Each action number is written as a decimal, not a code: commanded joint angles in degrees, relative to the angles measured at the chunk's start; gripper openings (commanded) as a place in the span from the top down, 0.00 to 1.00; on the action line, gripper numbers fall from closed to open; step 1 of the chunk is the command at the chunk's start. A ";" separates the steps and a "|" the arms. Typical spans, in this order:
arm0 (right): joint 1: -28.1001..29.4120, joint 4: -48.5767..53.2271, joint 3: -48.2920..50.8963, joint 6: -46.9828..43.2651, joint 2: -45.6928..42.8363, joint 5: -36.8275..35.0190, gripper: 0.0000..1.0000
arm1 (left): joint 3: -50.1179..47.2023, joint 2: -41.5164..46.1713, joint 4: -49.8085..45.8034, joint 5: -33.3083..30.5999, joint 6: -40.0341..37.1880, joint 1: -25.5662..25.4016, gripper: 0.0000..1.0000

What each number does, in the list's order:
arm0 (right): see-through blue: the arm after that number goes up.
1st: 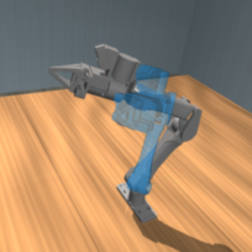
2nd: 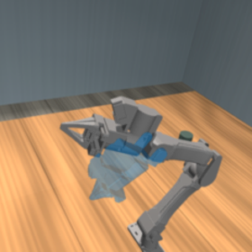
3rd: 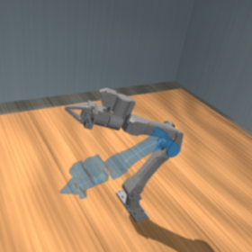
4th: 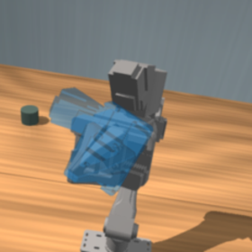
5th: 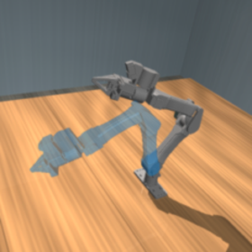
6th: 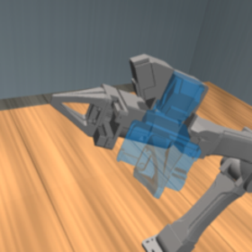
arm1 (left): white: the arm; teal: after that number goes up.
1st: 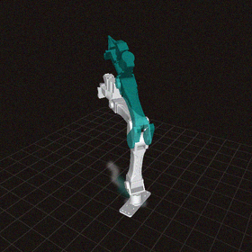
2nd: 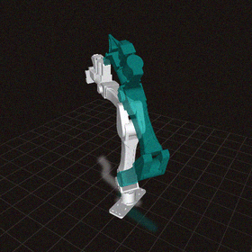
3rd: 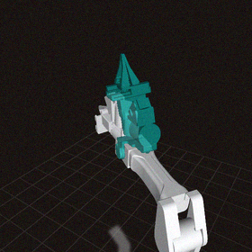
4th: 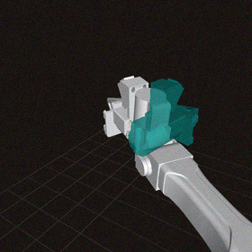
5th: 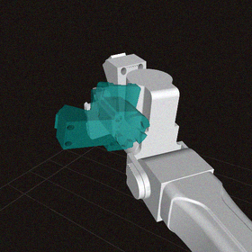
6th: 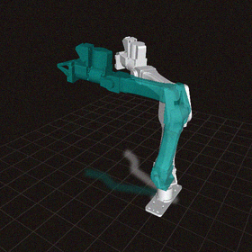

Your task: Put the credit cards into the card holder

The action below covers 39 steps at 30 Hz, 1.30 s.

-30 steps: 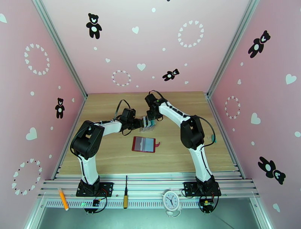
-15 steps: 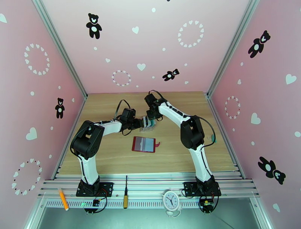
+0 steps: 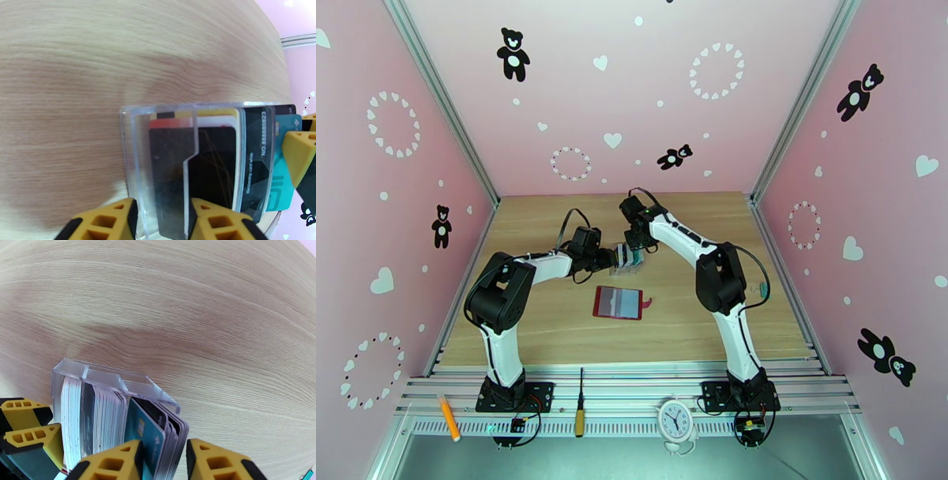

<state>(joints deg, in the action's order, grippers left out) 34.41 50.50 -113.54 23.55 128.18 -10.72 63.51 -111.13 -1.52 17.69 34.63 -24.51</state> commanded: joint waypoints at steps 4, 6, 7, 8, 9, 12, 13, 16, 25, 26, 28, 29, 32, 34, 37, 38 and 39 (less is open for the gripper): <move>0.05 4.26 0.28 -0.08 -2.44 -5.60 0.64 | -0.40 -1.98 -4.36 -0.94 -0.18 0.28 0.60; 0.29 4.34 0.31 -0.08 -2.50 -6.23 0.65 | -0.40 -1.91 -4.37 -0.93 -0.18 0.33 0.60; 0.45 4.49 0.16 -0.08 -2.51 -6.73 0.66 | -0.40 -1.98 -4.38 -0.92 -0.20 0.32 0.60; 0.57 4.61 0.08 -0.09 -2.54 -7.18 0.67 | -0.40 -1.92 -4.40 -0.91 -0.18 0.26 0.60; 0.57 4.70 0.06 -0.08 -2.50 -7.36 0.68 | -0.40 -1.89 -4.41 -0.91 -0.18 0.26 0.60; 0.70 4.86 0.05 -0.22 -2.51 -7.64 0.72 | -0.44 -1.83 -4.42 -0.93 -0.18 0.33 0.59; 0.67 4.96 -0.01 -0.11 -2.53 -7.80 0.74 | -0.42 -1.78 -4.46 -0.95 -0.18 0.31 0.60; 0.71 5.05 0.01 -0.09 -2.58 -7.78 0.80 | -0.41 -1.75 -4.40 -0.96 -0.14 0.26 0.60; 0.82 5.26 -0.08 -0.17 -2.76 -7.81 0.81 | -0.44 -1.79 -4.46 -0.83 -0.26 0.26 0.60; 0.83 5.22 -0.18 -0.17 -2.86 -7.88 0.81 | -0.40 -1.77 -4.45 -0.86 -0.27 0.32 0.60; 0.83 5.36 -0.21 -0.24 -3.02 -7.94 0.81 | -0.40 -1.78 -4.46 -0.90 -0.22 0.31 0.60; 0.84 5.40 -0.28 -0.26 -3.15 -8.06 0.81 | -0.40 -1.83 -4.47 -0.75 -0.23 0.33 0.60; 0.92 5.44 -0.24 -0.36 -3.38 -8.19 0.83 | -0.40 -1.87 -4.52 -0.80 -0.22 0.32 0.60; 1.16 5.57 -0.44 -0.44 -3.38 -8.44 0.88 | -0.40 -1.87 -4.42 -0.74 -0.25 0.30 0.60; 1.18 5.75 -0.67 -0.44 -3.22 -8.44 0.92 | -0.40 -1.87 -4.55 -0.67 -0.20 0.32 0.60; 1.25 5.75 -0.78 -0.44 -3.12 -8.44 0.93 | -0.40 -1.85 -4.54 -0.73 -0.23 0.32 0.60; 1.31 5.84 -0.84 -0.44 -3.11 -8.43 0.93 | -0.40 -1.90 -4.54 -0.78 -0.27 0.27 0.60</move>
<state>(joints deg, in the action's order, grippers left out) 36.47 51.11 -113.73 23.77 127.00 -14.52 63.51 -111.13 -1.28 17.87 34.63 -24.56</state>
